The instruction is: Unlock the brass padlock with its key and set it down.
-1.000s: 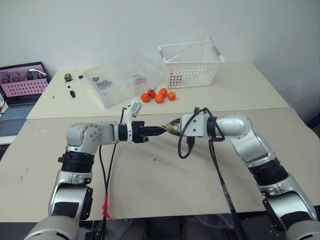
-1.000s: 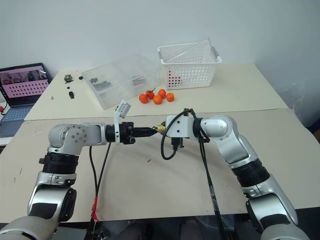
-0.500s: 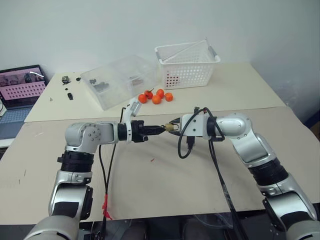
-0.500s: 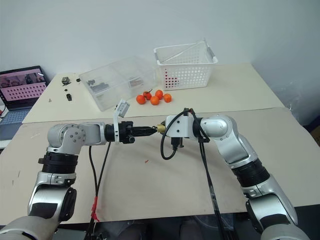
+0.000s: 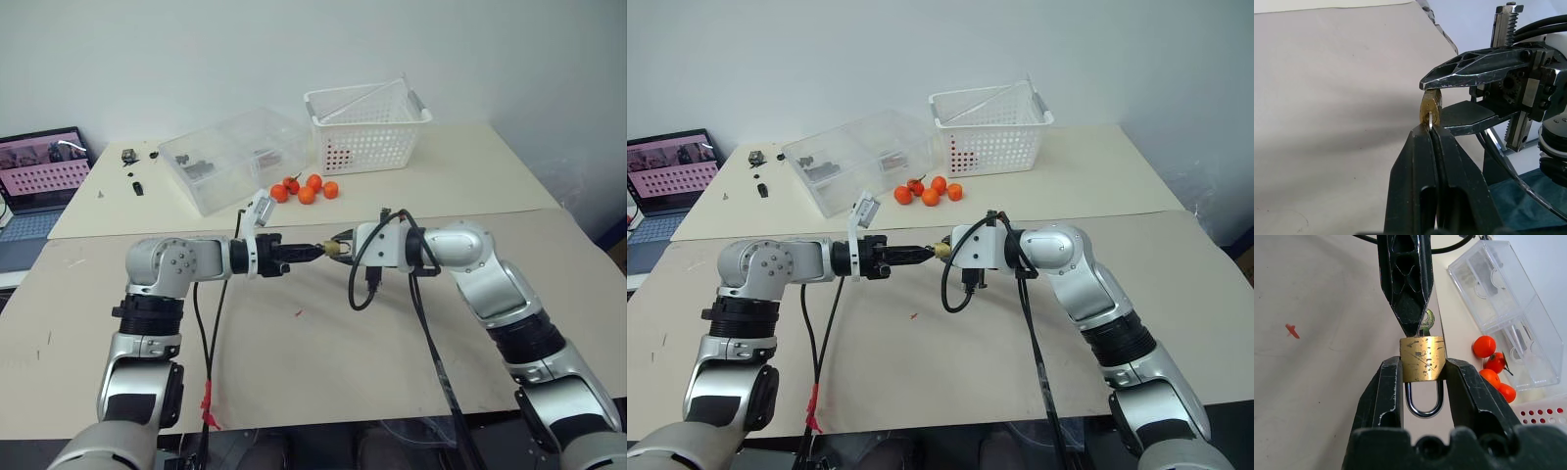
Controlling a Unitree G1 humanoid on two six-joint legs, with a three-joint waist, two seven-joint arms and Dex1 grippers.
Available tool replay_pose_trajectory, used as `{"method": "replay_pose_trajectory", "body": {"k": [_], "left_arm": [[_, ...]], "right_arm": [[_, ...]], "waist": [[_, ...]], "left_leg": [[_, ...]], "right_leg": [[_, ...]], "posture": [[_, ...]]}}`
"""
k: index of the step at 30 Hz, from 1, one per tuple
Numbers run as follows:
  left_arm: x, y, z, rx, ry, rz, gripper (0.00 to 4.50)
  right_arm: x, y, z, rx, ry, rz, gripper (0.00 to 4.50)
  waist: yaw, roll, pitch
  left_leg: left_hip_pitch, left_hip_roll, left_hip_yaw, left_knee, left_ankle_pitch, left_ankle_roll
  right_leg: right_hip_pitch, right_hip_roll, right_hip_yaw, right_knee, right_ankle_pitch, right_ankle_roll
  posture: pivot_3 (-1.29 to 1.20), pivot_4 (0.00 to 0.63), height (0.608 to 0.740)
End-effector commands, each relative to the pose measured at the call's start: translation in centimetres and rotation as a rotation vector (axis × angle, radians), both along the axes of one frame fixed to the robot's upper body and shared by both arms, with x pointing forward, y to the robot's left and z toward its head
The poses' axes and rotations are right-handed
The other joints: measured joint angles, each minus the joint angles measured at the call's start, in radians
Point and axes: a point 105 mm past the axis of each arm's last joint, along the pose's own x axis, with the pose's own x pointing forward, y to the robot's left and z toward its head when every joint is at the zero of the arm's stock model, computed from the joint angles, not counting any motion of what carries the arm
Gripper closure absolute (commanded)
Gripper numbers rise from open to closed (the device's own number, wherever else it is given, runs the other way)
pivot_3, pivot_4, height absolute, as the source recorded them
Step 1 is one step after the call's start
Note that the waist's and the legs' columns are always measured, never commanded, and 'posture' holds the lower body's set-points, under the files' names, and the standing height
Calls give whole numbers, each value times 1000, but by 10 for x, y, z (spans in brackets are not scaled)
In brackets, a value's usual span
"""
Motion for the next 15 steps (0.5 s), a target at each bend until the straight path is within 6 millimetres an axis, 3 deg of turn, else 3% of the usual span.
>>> {"method": "replay_pose_trajectory", "body": {"k": [1, 7, 15], "left_arm": [[0, 0, 31, -26, -215, -19, 4431], [-2, -5, 36, -3, -352, -44, 4431], [-15, -8, 25, 56, -421, -127, 4431]], "right_arm": [[-9, 7, 9, 14, -27, 49, 3601], [-11, 7, 8, 16, -23, 51, 3601], [-13, 9, 8, 16, -16, 55, 3601]], "waist": [[0, 0, 0], [4, 0, 0], [3, 0, 0]], "left_leg": [[0, 0, 1, 0, 0, 0], [0, 0, 1, 0, 0, 0], [0, 1, 7, 0, -1, 0]], "right_leg": [[0, 0, 1, 0, 0, 0], [0, 0, 1, -1, 0, -1], [0, 0, 1, -1, 0, -1]], "posture": [[0, 150, 740], [0, 150, 740], [0, 150, 740]]}}
